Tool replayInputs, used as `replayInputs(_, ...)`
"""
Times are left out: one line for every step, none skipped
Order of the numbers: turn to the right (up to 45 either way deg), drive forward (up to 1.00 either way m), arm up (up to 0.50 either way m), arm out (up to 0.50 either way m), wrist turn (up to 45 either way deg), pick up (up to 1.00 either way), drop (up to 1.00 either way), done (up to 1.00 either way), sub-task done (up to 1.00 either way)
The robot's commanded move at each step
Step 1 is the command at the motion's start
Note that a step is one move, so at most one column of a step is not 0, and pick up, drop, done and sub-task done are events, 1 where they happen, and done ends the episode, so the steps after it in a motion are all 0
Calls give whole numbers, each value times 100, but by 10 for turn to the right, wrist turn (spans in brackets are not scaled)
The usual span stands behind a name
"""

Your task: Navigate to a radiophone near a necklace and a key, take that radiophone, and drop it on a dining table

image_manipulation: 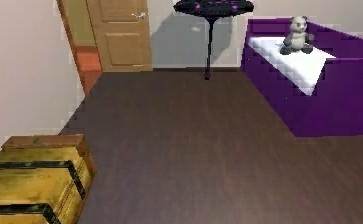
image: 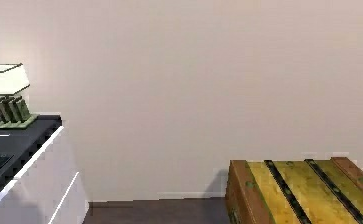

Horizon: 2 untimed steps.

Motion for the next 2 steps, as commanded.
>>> replayInputs(-30,0,0,0,0,0,0,0,0)
replayInputs(0,15,0,0,0,0,0,0,0)
